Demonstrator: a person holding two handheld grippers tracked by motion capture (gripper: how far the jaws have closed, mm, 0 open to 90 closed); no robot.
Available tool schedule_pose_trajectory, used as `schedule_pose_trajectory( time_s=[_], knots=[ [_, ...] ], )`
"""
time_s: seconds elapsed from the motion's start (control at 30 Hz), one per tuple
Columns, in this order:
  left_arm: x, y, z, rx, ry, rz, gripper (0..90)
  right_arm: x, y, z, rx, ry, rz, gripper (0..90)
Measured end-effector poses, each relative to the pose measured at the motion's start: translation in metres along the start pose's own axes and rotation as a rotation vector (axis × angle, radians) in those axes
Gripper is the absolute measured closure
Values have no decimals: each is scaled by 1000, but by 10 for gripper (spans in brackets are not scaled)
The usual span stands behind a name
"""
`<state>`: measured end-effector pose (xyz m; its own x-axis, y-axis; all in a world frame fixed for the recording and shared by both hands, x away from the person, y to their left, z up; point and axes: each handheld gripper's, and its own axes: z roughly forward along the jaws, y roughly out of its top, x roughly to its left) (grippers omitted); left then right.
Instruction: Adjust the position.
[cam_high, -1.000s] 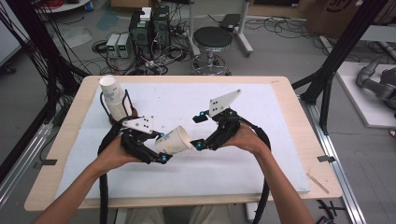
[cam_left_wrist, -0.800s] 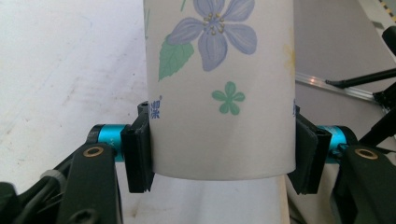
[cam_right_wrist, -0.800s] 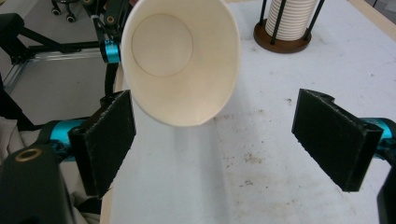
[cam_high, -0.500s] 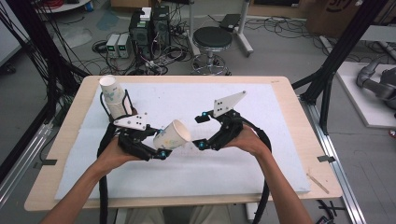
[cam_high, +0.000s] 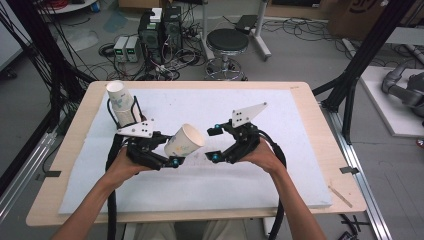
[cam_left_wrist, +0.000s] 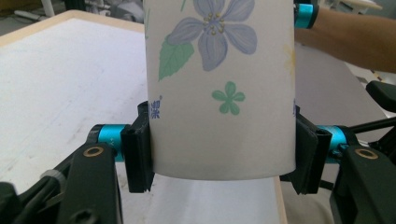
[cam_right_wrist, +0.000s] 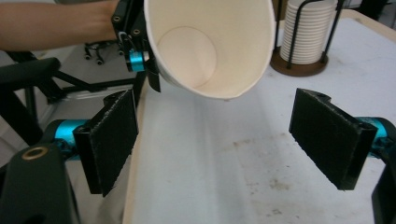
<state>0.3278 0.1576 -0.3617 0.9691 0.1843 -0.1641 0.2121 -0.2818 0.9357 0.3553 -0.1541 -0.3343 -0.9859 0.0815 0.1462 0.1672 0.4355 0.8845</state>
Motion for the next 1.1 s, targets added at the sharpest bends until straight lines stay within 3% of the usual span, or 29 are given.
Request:
schedule_pose_trajectory(
  time_s=[0.33,1.1],
  knots=[
    [-1,-1,0,-53,-13,-4,371,1,-7,10,-39,-4,12,158],
    [-4,-9,24,-110,-74,-1,372,4,1,31,-120,74,-14,159]
  ],
)
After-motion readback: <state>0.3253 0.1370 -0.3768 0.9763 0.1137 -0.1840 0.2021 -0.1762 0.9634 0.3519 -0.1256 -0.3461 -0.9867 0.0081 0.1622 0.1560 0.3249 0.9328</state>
